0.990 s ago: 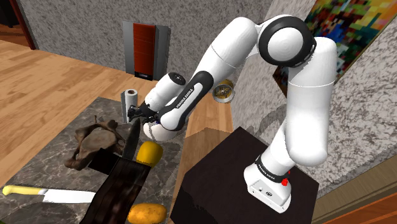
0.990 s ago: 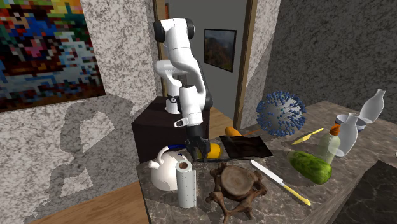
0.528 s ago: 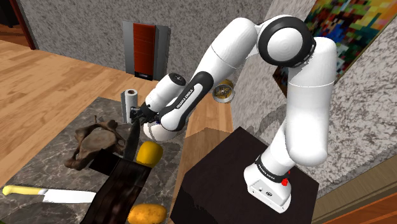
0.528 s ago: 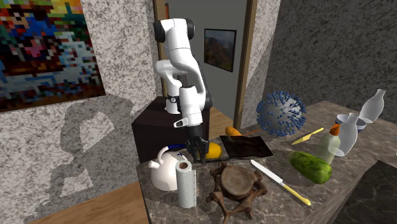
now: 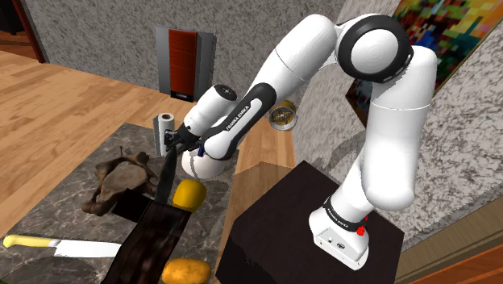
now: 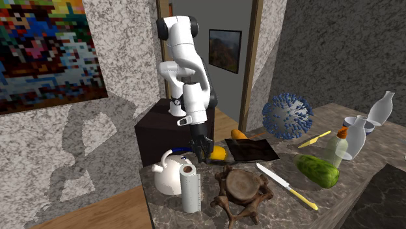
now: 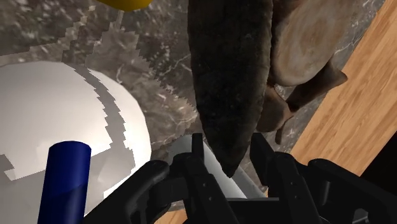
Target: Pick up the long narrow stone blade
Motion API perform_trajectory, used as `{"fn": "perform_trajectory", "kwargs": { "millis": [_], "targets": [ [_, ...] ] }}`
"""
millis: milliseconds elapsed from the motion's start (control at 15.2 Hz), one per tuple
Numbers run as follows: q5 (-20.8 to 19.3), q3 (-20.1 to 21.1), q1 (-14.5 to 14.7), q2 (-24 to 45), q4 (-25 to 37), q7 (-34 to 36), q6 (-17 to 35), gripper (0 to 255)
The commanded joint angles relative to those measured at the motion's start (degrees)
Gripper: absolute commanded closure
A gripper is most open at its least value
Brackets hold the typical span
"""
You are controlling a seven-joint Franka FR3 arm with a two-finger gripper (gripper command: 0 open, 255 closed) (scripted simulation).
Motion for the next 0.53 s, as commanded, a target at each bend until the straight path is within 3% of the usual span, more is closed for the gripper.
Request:
{"fn": "perform_trajectory", "kwargs": {
  "millis": [0, 462],
  "targets": [
    [0.1, 0.3, -0.3, -1.6, -0.4, 0.0, -1.2, 255],
    [0.5, 1.2, -1.2, -6.7, -0.9, -0.1, -5.8, 255]
  ]
}}
